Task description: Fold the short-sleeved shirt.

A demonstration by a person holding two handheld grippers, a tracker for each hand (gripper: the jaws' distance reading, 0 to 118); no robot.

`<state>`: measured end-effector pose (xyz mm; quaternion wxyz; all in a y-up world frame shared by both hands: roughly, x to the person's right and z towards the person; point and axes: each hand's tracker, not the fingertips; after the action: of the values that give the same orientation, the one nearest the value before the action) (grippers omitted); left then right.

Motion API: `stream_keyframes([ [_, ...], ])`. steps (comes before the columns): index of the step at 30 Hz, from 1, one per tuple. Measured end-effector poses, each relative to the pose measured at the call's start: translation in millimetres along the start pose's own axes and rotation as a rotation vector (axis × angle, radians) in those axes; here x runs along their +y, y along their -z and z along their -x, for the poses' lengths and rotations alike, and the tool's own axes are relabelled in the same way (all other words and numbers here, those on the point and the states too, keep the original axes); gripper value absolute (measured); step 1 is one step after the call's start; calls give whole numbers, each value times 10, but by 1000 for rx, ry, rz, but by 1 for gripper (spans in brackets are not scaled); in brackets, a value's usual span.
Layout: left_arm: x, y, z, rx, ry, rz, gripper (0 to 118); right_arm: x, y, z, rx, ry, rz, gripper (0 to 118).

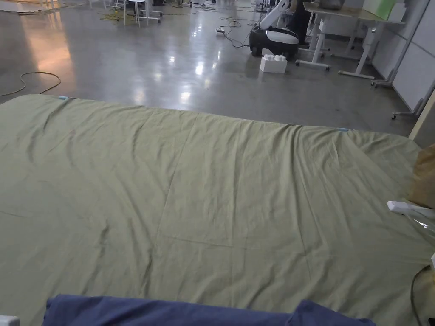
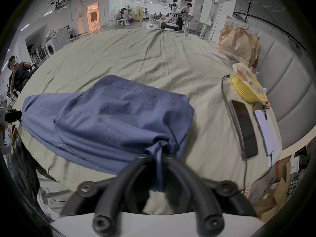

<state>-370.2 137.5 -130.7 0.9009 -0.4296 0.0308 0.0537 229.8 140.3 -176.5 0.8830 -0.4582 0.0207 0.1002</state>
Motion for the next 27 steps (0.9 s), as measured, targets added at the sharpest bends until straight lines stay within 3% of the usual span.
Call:
stream_keyframes([
  [2, 70, -76, -10, 13, -9, -26, 33, 79, -143, 4, -63, -14, -11, 76],
  [3, 121, -120, -16, 17, -6, -56, 42, 137, -244, 3, -72, -4, -41, 81],
  [5, 243, -206, -51, 28, -1, -125, 57, 261, -445, 12, -68, 10, -142, 81],
  [10, 610, -312, -262, 27, 5, -281, 57, 648, -675, 158, -53, 62, -396, 81],
  [15, 876, -383, -682, 83, 49, -478, 56, 1018, -640, 514, -108, 88, -588, 81],
  [20, 1014, -424, -974, 148, 67, -639, 54, 1281, -674, 812, -67, 147, -752, 68],
  [21, 1048, -462, -1053, 163, 77, -670, 51, 1322, -707, 868, -63, 148, -793, 58],
  [24, 1108, -551, -1178, 167, 71, -740, 29, 1429, -833, 1001, -50, 124, -910, 28],
  [27, 1175, -592, -1259, 180, 59, -758, 12, 1501, -945, 1103, -59, 100, -987, 12],
])
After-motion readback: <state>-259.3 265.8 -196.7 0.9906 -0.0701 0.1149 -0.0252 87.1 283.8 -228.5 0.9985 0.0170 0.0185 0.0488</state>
